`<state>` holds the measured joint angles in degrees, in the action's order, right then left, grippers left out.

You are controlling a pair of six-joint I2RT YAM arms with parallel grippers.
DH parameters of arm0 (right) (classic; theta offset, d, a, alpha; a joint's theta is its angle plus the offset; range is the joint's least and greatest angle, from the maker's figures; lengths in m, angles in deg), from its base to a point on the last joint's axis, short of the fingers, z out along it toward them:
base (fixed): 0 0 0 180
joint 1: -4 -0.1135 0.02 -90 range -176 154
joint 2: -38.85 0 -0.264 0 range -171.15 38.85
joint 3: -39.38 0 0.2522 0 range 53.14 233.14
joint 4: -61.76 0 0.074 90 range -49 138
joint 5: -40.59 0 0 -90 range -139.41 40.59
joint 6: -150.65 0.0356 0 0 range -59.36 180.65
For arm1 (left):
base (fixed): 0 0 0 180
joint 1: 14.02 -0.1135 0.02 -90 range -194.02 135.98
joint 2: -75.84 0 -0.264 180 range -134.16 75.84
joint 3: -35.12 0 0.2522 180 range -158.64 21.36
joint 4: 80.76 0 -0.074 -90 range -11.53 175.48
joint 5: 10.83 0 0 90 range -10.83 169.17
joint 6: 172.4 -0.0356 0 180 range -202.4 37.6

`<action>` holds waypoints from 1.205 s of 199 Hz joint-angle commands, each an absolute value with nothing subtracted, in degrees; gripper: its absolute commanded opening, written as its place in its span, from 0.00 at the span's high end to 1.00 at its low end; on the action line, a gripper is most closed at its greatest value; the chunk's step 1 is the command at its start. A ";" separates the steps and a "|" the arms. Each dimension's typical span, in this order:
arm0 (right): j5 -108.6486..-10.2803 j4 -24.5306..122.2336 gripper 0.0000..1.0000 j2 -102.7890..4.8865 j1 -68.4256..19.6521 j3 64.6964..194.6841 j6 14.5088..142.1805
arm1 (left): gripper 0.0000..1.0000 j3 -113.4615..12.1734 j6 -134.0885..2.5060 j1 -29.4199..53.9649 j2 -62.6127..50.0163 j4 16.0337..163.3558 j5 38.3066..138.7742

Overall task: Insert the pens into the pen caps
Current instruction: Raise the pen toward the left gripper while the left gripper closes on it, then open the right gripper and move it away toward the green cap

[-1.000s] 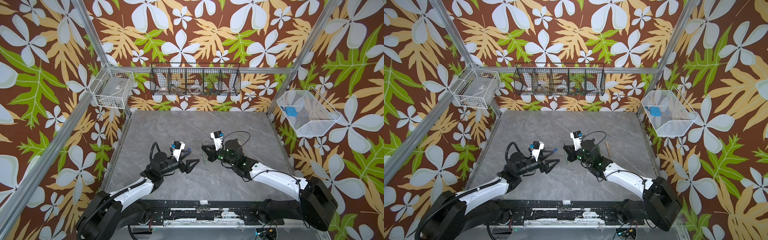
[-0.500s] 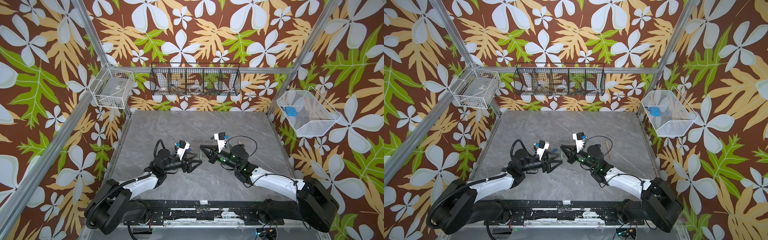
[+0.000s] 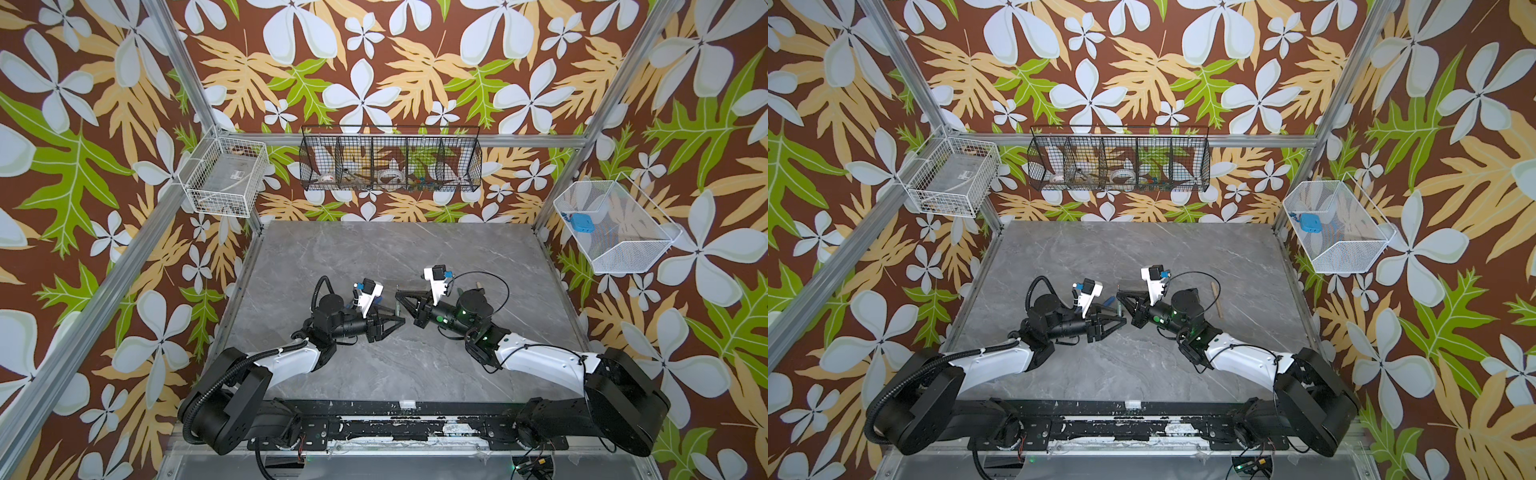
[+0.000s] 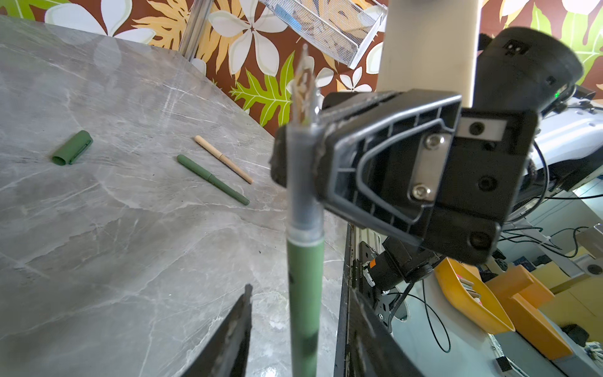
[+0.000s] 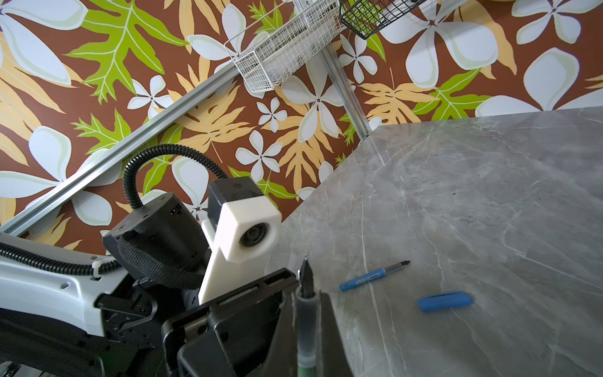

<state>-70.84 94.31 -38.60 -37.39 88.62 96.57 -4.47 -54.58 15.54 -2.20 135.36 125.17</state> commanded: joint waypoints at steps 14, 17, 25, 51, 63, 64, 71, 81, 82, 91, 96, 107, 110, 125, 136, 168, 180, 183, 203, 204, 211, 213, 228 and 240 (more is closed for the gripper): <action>-71.45 97.07 0.97 -39.07 -37.44 88.73 96.49 | 0.61 -5.36 -53.88 15.51 -2.77 137.33 127.18; -71.47 97.12 0.97 -39.05 -37.48 88.73 96.57 | 0.62 -5.36 -53.89 15.51 -2.78 137.33 127.20; -71.47 97.20 0.97 -39.03 -37.49 88.65 96.59 | 0.65 -5.36 -53.83 15.51 -2.69 137.51 127.25; -71.44 97.11 0.97 -39.02 -37.49 88.40 96.57 | 0.76 -5.36 -53.83 15.51 -2.55 137.38 127.33; -71.47 97.13 0.97 -39.07 -37.49 88.38 96.59 | 0.80 -5.45 -53.83 15.51 -2.55 137.25 127.40; -71.47 97.13 0.97 -39.09 -37.53 88.43 96.64 | 0.80 -5.45 -53.83 15.51 -2.55 137.25 127.42; -71.47 97.13 0.97 -39.13 -37.56 88.30 96.63 | 0.84 -5.45 -53.86 15.51 -2.64 137.21 127.42; -71.47 97.32 0.97 -39.11 -37.57 88.23 96.57 | 0.91 -5.54 -53.83 15.51 -2.64 137.04 127.51; -71.47 97.36 0.97 -39.11 -37.58 88.22 96.54 | 0.91 -5.54 -53.90 15.51 -2.64 137.01 127.51; -71.43 97.38 0.96 -39.15 -37.52 88.21 96.50 | 0.95 -5.63 -54.08 15.51 -2.56 136.73 127.51; -71.34 97.31 0.95 -39.15 -37.56 88.21 96.50 | 0.96 -5.63 -54.23 15.53 -2.48 136.61 127.47; -71.49 97.29 0.92 -39.11 -37.57 88.29 96.42 | 0.98 -5.63 -54.52 15.51 -2.34 136.24 127.21; -71.54 97.23 0.89 -39.18 -37.55 88.29 96.46 | 1.00 -5.63 -54.58 15.51 -2.30 136.13 127.10; -71.04 95.79 0.70 -38.57 -37.53 88.49 96.29 | 1.00 -5.76 -55.06 15.51 -2.13 135.20 126.35; -69.66 91.74 0.63 -37.85 -37.56 89.63 95.18 | 1.00 -6.05 -55.87 15.52 -2.03 133.53 125.47; -58.35 66.09 0.56 -35.55 -37.49 99.33 88.23 | 1.00 -8.26 -59.45 15.51 -2.83 125.81 122.46; -54.37 59.10 0.55 -35.11 -37.17 102.95 85.81 | 1.00 -9.11 -60.19 15.51 -3.33 123.85 121.90; -53.49 57.62 0.55 -35.01 -36.95 103.78 85.38 | 1.00 -9.22 -60.29 15.51 -3.41 123.66 121.76; -50.44 48.84 0.47 -36.91 -33.12 109.40 84.46 | 1.00 -8.97 -60.17 15.56 -3.22 124.23 121.37; -50.36 48.42 0.47 -37.13 -32.84 109.79 84.51 | 1.00 -8.92 -60.16 15.54 -3.24 124.23 121.32; -50.69 45.24 0.46 -39.10 -30.79 112.26 84.53 | 1.00 -8.88 -60.16 15.54 -3.10 124.19 120.94; -51.12 44.32 0.46 -39.70 -30.15 113.05 84.55 | 1.00 -8.88 -60.23 15.54 -3.02 124.11 120.86; -54.48 39.51 0.44 -44.90 -25.72 117.63 84.02 | 1.00 -8.97 -60.92 15.58 -2.58 123.07 120.36; -55.13 37.21 0.43 -49.33 -23.78 121.52 81.76 | 1.00 -8.97 -61.66 15.55 -1.84 122.11 119.73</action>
<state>-54.95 49.65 -43.58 -27.03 116.34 85.70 -8.77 -59.85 15.54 -2.87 123.23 121.12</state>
